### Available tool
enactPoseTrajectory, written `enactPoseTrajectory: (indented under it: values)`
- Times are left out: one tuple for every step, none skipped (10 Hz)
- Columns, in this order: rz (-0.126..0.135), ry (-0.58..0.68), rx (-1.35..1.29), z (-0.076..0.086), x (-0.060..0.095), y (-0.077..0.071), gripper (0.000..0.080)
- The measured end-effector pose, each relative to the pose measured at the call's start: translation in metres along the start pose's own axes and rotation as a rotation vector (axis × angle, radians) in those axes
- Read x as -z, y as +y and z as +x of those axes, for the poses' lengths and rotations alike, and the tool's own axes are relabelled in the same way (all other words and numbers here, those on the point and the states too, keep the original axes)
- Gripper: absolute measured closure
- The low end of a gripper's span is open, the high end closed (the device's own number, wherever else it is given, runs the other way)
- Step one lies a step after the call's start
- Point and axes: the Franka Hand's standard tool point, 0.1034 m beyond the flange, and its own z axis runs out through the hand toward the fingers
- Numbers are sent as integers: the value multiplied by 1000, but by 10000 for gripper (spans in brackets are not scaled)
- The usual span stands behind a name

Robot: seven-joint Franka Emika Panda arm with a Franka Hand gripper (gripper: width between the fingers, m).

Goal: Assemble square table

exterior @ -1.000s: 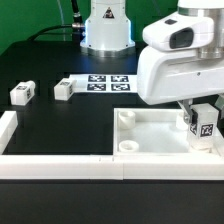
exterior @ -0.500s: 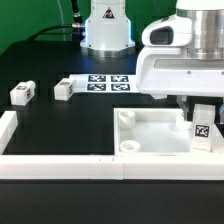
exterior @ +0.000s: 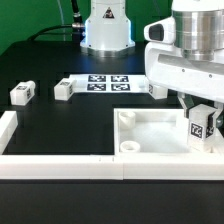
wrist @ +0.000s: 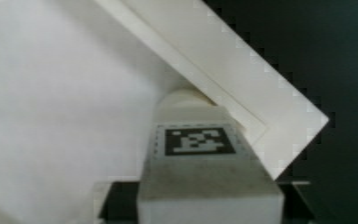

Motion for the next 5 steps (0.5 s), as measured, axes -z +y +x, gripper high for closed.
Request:
enactPoseTrajectory:
  values:
    - [-1, 1, -24, -1, 0, 0, 499]
    - [-1, 1, 5, -1, 0, 0, 499]
    - [-1, 1, 26, -1, 0, 0, 321]
    - [0, 1, 38, -1, 0, -1, 209]
    - [0, 3, 121, -1, 0, -1, 164]
